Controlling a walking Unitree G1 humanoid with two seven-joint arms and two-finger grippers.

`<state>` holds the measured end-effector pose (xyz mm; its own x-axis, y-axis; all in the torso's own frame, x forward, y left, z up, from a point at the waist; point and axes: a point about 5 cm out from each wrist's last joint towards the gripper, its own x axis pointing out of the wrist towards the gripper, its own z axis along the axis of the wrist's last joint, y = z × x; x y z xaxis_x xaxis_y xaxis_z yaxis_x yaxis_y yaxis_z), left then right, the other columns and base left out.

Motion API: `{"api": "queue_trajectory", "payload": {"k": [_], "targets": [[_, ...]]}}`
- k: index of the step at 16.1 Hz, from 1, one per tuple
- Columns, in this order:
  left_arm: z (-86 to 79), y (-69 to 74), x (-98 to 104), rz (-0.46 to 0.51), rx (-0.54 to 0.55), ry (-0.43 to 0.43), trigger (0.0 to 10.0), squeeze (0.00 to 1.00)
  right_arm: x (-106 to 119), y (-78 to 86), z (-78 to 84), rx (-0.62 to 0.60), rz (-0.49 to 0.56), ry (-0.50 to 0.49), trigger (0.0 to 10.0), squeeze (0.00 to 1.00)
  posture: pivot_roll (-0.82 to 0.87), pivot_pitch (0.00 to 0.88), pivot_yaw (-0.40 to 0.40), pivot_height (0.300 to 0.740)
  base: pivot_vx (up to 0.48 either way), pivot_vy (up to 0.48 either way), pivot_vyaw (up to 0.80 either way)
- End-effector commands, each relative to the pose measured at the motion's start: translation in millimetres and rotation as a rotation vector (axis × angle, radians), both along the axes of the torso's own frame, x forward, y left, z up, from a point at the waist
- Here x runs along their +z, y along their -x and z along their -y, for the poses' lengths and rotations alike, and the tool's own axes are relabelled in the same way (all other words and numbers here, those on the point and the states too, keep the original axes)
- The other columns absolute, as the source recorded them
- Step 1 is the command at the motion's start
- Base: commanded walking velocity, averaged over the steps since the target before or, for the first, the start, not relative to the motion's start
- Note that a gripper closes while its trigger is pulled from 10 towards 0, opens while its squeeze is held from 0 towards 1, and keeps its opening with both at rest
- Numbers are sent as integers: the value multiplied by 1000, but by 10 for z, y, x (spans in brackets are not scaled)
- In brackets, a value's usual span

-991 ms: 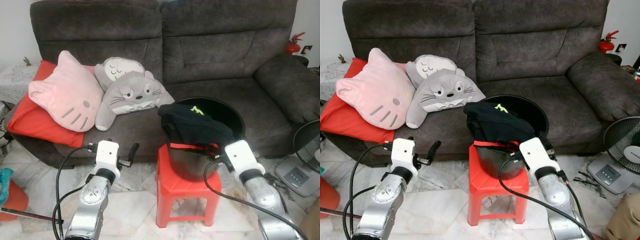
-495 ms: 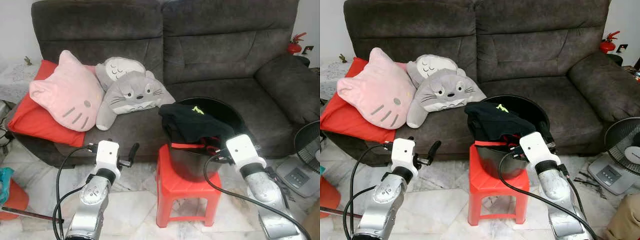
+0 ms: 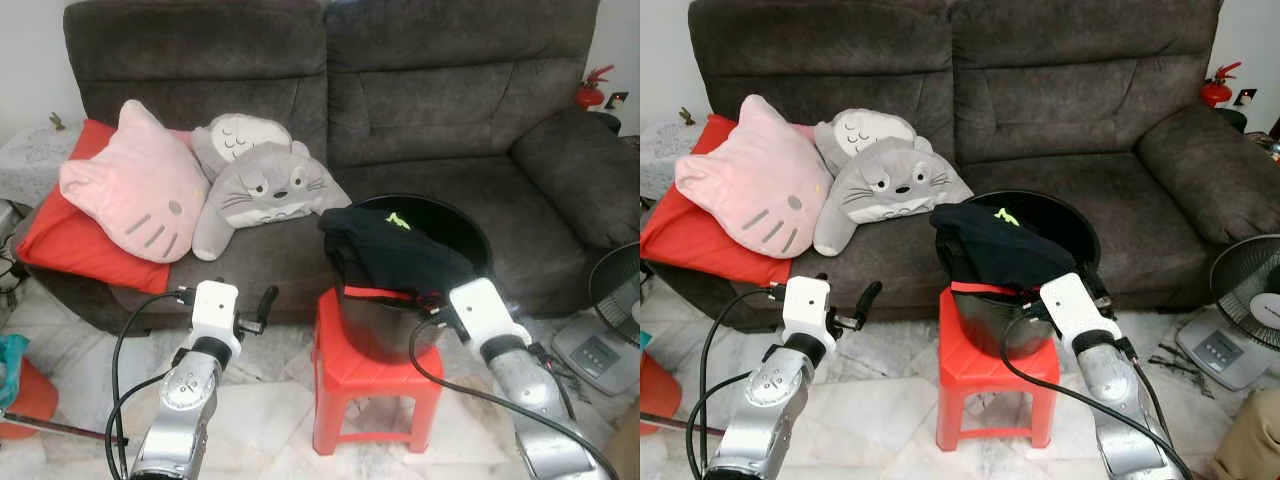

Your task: Hang hanger

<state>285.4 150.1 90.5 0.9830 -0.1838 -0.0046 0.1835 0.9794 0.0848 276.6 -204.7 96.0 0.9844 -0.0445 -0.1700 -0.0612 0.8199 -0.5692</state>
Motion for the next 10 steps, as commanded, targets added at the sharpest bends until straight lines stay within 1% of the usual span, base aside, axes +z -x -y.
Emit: {"api": "queue_trajectory", "payload": {"k": [1,3,5,6,10], "targets": [[-14,-12,-18,-6,7,0,10000,0,-12,-13,-20,7,-21,3,10000,0,-70,0,44,740,0,0,0],[-14,-11,-16,-5,7,-1,10000,0,-37,-14,-37,30,-39,42,10000,0,-67,0,43,740,0,0,0],[-14,-9,-18,-6,8,0,10000,0,-18,-17,-55,34,-21,42,10000,0,-69,0,43,740,0,0,0],[-11,-10,-21,-7,9,0,10000,0,11,-32,-65,51,0,81,10000,0,-71,0,44,740,0,0,0],[-4,-26,-15,-3,11,2,10000,0,12,-78,-50,48,-8,125,10000,0,-69,0,42,740,0,0,0]]}}
